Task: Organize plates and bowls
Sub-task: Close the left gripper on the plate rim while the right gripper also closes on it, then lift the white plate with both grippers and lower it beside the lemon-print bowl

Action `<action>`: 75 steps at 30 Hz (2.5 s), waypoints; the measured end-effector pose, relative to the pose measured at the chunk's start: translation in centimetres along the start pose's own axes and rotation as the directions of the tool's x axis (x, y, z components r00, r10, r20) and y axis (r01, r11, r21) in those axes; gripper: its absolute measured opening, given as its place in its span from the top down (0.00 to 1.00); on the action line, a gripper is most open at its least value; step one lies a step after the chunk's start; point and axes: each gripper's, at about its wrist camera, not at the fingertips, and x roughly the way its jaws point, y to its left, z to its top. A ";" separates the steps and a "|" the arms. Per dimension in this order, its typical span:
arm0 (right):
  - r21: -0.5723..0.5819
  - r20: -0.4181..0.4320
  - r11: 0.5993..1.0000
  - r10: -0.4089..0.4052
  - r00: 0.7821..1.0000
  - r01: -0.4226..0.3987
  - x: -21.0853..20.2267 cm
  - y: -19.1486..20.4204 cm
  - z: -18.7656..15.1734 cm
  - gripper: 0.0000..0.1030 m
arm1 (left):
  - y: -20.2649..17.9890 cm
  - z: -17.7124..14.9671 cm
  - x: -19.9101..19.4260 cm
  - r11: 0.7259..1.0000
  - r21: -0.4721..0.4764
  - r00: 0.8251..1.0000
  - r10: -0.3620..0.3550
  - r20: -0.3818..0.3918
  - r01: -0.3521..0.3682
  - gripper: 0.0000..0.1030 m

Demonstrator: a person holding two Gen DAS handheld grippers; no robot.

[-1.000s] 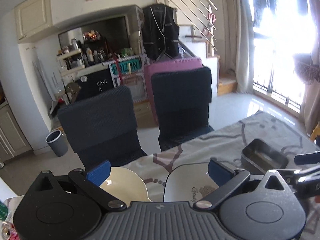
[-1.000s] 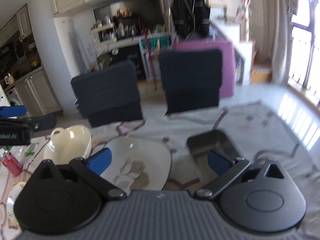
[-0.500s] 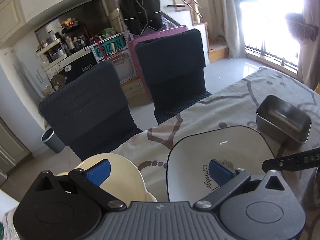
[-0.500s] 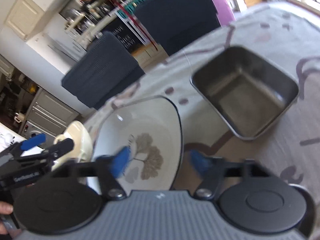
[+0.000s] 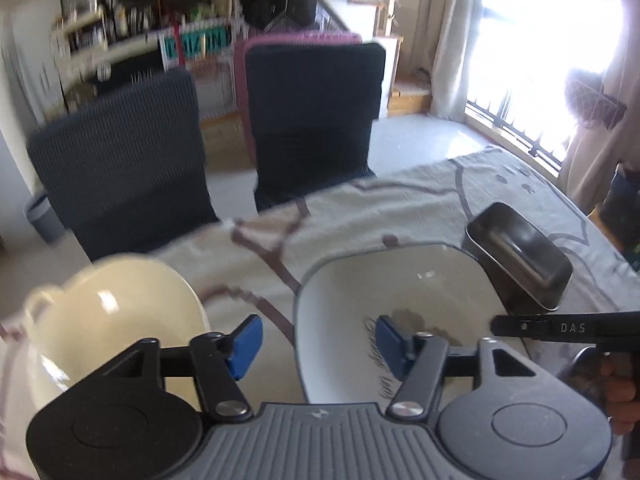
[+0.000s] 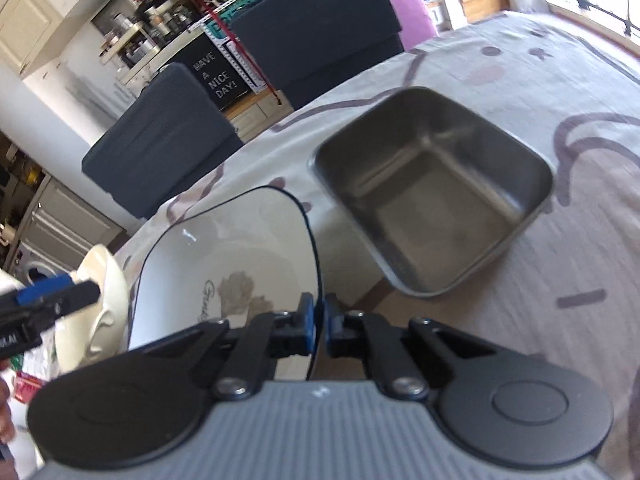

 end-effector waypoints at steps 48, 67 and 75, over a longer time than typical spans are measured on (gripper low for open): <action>-0.271 0.114 0.956 0.145 0.983 -0.109 -11.9 5.1 -2.7 0.90 | -0.5 -7.8 -16.3 0.959 -0.285 0.992 0.033 0.124 0.003 0.92; -0.414 -0.201 0.906 0.000 0.980 -0.085 -9.9 9.6 -14.9 0.88 | 1.4 -23.4 -21.3 0.848 -0.522 0.996 0.074 -0.059 -0.094 0.93; -0.438 -0.286 0.898 -0.087 0.954 -0.049 -6.8 10.2 -17.7 0.88 | 2.5 -26.0 -19.1 0.823 -0.556 0.987 0.032 -0.156 -0.115 0.92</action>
